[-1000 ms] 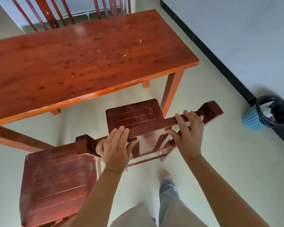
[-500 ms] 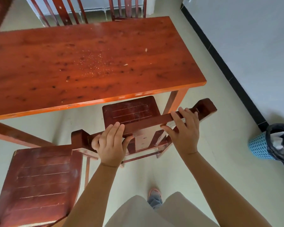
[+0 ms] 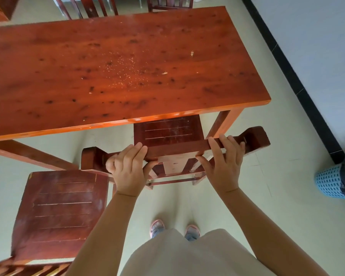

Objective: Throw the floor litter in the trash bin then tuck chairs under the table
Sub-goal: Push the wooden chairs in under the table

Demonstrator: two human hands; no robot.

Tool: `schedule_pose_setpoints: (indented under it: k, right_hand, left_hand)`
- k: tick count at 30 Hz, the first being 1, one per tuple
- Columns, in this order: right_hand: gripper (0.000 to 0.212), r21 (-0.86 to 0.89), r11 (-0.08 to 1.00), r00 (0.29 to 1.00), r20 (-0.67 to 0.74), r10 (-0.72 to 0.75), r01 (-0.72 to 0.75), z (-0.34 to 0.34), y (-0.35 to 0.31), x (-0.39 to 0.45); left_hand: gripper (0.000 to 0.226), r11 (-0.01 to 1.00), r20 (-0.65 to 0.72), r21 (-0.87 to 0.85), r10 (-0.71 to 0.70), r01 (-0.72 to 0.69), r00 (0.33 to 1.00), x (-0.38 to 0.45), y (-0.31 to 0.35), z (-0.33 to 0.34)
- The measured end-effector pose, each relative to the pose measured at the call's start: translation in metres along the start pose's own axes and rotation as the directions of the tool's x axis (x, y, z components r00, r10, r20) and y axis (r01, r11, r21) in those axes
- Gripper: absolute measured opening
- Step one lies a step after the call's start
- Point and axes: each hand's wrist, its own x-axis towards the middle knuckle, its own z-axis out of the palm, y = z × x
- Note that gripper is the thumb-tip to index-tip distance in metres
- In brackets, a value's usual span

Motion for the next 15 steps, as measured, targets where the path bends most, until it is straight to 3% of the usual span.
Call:
schedule_pose_setpoints:
  k: [15]
  right_hand:
    - [0.037,-0.033,0.999,1.000,0.020,0.013,-0.012,0.038,0.000,0.032]
  left_hand:
    - [0.041,1.000,-0.020,-0.012,0.012,-0.013,1.000,0.027,-0.026,0.041]
